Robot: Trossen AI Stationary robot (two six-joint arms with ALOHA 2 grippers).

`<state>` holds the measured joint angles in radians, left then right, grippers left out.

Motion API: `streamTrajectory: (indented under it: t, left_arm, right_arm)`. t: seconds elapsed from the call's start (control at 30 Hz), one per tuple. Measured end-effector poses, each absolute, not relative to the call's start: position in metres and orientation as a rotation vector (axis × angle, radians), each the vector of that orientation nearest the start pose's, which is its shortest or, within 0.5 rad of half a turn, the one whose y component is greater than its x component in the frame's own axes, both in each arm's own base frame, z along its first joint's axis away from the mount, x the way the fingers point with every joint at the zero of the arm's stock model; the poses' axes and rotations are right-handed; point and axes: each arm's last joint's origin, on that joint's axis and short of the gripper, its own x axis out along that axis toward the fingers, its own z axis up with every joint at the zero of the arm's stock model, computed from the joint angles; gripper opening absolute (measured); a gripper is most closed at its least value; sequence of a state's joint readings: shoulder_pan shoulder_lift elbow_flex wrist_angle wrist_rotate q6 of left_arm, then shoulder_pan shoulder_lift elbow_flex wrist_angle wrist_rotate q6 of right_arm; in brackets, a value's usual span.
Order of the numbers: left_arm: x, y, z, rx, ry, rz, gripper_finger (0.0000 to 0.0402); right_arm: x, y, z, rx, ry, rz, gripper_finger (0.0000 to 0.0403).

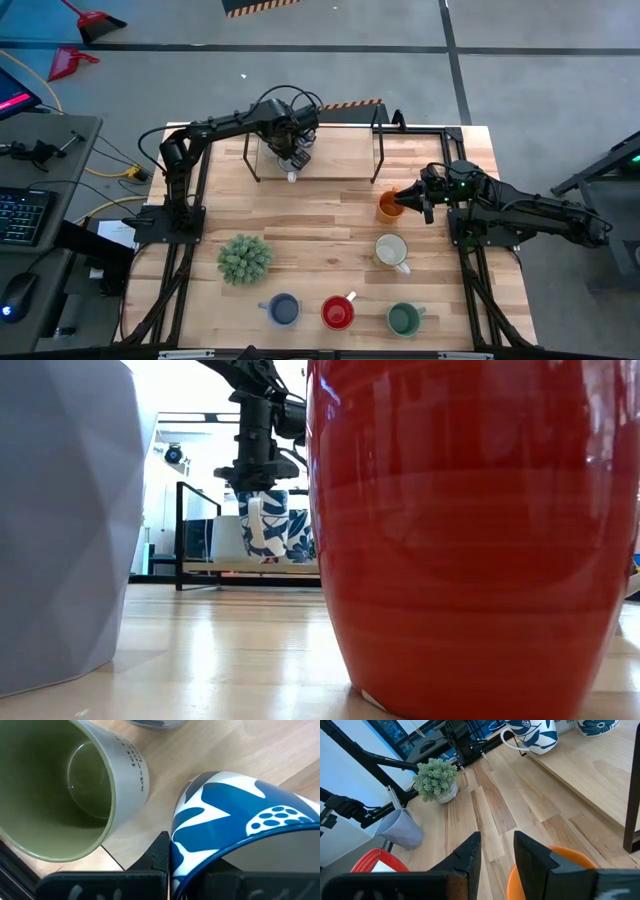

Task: Place coffee mugs
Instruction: Put the blue mug on the shelf aligned with the other white mug

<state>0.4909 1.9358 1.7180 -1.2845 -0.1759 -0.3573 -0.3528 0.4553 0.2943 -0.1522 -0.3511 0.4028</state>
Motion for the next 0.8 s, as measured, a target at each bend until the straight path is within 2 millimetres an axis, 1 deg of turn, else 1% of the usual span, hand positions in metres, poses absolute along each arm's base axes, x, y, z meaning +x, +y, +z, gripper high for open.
streamTrajectory:
  t: [0.27,0.5,0.8]
  left_arm:
    - [0.328,0.178,0.259,-0.514,1.385,0.870,0.0010]
    - [0.323,0.176,0.248,-0.523,1.429,0.874,0.0010]
    - [0.328,0.179,0.252,-0.489,1.381,0.867,0.0010]
  right_arm:
    - [0.120,-0.034,0.210,0.505,0.290,-0.061,0.0097]
    - [0.120,-0.034,0.210,0.505,0.290,-0.061,0.0097]
    - [0.120,-0.034,0.210,0.505,0.290,-0.061,0.0097]
